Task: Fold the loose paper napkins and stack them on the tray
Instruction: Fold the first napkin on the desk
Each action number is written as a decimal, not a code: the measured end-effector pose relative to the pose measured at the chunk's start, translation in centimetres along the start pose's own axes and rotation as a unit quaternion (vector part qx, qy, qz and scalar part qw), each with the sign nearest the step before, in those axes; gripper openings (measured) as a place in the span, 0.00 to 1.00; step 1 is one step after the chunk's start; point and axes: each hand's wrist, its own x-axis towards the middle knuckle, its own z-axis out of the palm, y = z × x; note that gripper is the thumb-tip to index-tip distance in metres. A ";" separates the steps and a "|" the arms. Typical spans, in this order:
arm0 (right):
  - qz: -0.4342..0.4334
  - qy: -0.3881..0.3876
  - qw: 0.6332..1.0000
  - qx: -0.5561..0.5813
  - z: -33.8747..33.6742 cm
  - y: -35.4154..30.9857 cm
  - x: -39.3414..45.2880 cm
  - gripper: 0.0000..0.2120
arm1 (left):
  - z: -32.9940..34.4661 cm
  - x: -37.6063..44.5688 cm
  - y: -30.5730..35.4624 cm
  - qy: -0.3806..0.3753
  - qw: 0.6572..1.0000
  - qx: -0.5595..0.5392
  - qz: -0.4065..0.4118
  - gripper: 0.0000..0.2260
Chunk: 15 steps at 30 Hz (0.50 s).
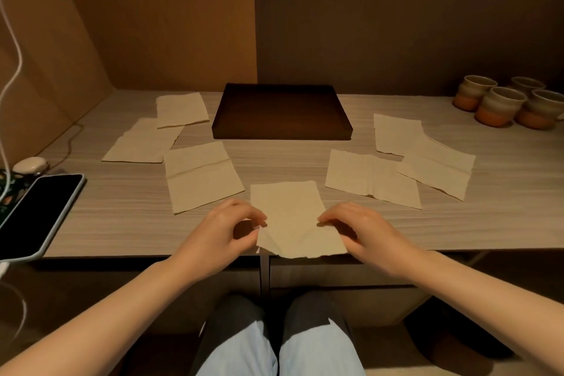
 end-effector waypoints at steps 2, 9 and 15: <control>0.028 0.020 0.999 0.033 0.2 0.1 0.7 0.12 | 0.1 0.3 0.1 0.020 0.999 -0.011 -0.026 0.06; 0.178 0.086 0.967 0.159 -0.2 -1.1 3.6 0.13 | 0.4 1.4 1.0 0.095 0.981 -0.075 -0.151 0.05; 0.251 0.064 0.955 0.146 -0.3 -1.4 5.3 0.14 | 0.9 2.3 1.6 0.111 0.968 -0.086 -0.209 0.05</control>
